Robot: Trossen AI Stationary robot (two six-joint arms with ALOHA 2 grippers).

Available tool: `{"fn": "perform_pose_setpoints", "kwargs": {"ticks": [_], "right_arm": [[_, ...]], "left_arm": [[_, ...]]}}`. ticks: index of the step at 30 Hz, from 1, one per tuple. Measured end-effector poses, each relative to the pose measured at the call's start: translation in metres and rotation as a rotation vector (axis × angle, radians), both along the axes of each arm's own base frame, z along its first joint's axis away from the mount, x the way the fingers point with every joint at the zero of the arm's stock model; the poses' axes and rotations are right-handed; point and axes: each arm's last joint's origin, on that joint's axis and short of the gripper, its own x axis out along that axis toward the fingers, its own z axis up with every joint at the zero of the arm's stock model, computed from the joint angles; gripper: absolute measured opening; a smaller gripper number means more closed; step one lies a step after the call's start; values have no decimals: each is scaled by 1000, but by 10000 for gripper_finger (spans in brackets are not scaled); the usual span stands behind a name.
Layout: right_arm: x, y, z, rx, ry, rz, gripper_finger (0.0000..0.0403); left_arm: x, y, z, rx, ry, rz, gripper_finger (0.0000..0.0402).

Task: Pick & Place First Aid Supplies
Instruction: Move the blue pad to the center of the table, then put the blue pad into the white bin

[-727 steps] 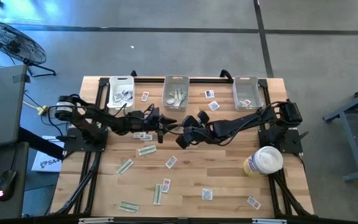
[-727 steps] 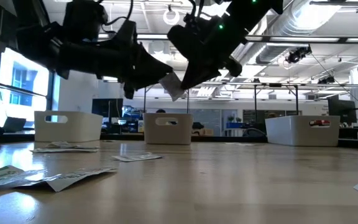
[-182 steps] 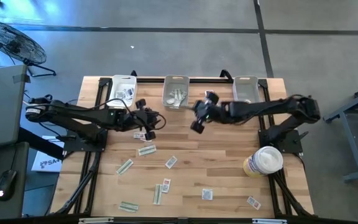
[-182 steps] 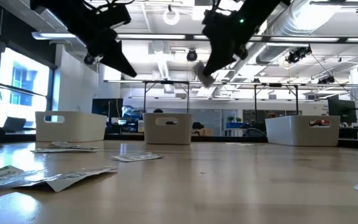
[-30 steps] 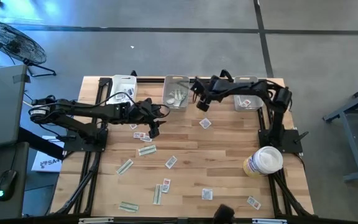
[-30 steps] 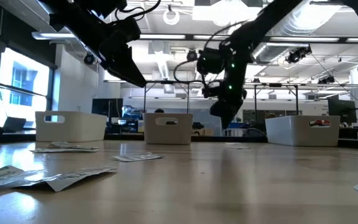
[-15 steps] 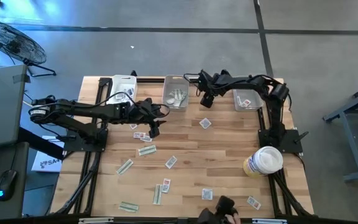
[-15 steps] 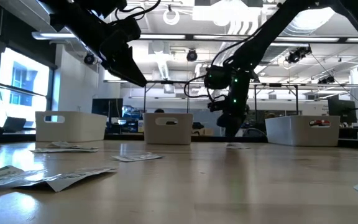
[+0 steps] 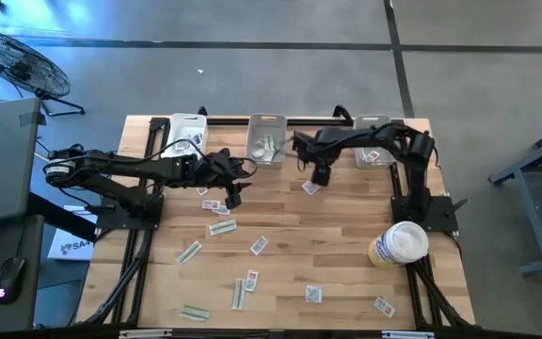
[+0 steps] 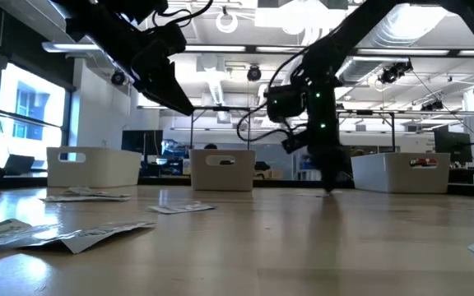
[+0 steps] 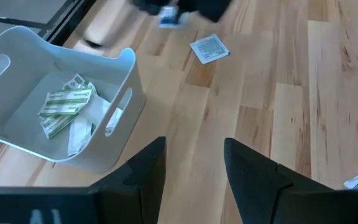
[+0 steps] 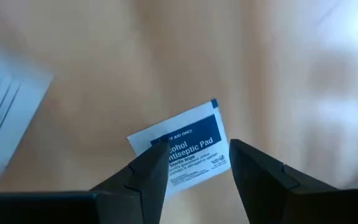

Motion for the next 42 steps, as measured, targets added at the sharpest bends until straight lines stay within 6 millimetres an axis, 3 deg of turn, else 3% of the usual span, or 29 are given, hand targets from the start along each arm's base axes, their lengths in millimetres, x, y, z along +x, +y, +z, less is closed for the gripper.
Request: {"fn": "perform_pose_setpoints", "kwargs": {"ticks": [10, 17, 26, 35, 42], "right_arm": [[10, 91, -1, 153, 127, 52, 165], [16, 131, 4, 12, 136, 156, 165], [17, 117, 6, -74, 108, 107, 165], [37, 90, 6, -190, -99, 110, 165], [42, 93, 2, -88, -183, 130, 165]], "left_arm": [[0, -1, 0, -21, -1, -28, 159], [0, -1, 0, -21, -2, -28, 159], [0, -1, 0, -21, -1, -28, 159], [0, -1, 0, -25, -3, -22, 159], [0, -1, 0, -25, -3, -22, 159]]}}
